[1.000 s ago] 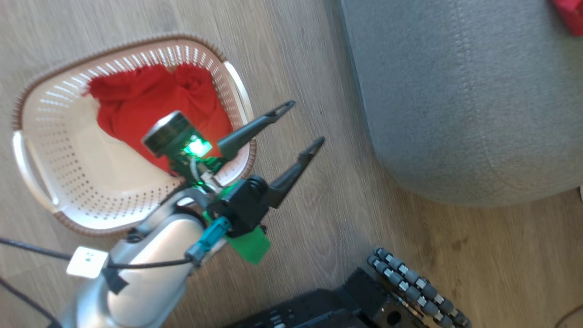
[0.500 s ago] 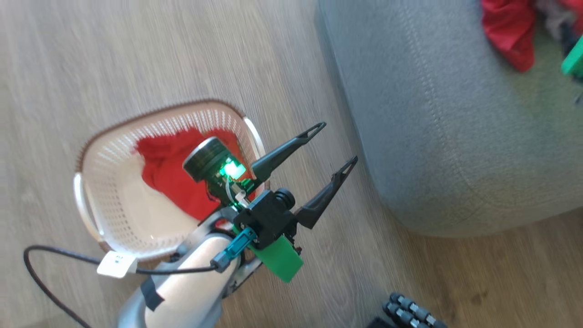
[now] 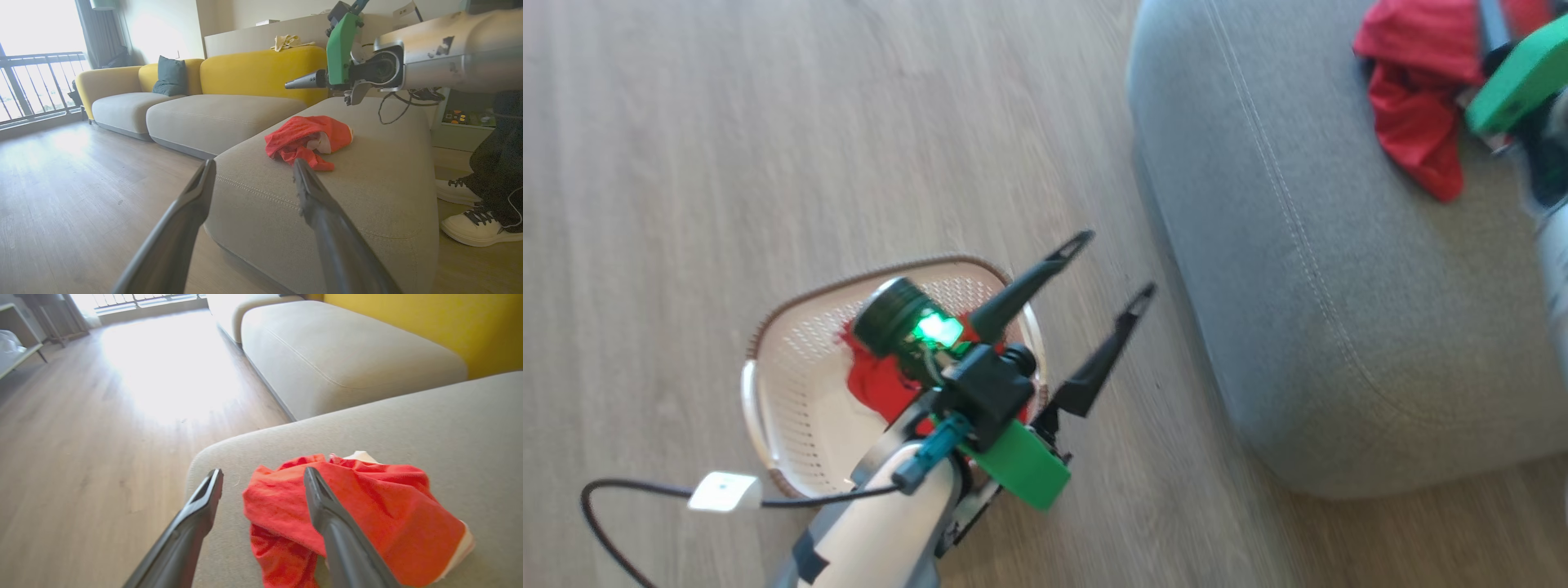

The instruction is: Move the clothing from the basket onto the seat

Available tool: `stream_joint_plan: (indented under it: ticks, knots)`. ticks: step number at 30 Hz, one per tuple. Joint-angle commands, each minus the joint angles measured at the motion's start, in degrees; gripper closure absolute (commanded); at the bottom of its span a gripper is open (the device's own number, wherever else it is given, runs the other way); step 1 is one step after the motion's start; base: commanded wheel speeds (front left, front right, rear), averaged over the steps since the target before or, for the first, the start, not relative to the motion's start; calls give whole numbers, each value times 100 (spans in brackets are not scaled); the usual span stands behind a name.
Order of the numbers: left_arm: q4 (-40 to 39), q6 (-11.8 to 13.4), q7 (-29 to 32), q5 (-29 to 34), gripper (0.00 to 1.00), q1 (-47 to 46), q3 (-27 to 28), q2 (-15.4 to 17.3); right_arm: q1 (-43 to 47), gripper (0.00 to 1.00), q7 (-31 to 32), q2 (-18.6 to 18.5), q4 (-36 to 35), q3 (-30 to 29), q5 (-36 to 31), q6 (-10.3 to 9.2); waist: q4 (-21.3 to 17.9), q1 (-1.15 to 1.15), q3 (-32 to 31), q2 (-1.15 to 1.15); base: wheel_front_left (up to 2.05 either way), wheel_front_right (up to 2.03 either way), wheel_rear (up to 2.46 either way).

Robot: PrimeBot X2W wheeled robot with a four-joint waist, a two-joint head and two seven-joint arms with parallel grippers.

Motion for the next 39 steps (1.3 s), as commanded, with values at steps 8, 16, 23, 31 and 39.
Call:
stream_joint_plan:
  ticks: [8, 16, 23, 31, 39]
  knots:
    - [-254, 248, -29, -104, 0, 247, 827, -141, 1356, 0, -854, -755, -2450, 1698, 1787, -2, 539, 1, -588, 0, 0, 0, 0]
    - [-255, 787, -29, -82, 0, 547, 1444, -158, 2117, 0, -1563, -915, -3444, 2127, 2049, -2, 958, 1, -865, 0, 0, 0, 0]
    - [-60, 1262, -29, -46, 0, 705, 1686, -160, 2917, 0, -1616, -519, -4180, 1839, 1482, -2, 1307, 1, -1004, 0, 0, 0, 0]
    - [170, 1656, -29, -94, 0, 989, 1912, -160, 4239, 0, -1618, 331, -4869, 910, 514, -2, 1581, 1, -1057, 0, 0, 0, 0]
    - [301, 1924, -29, -66, 0, 1161, 1950, -161, 5062, 0, -1618, 1102, -4946, 108, -129, -2, 1588, 1, -999, 0, 0, 0, 0]
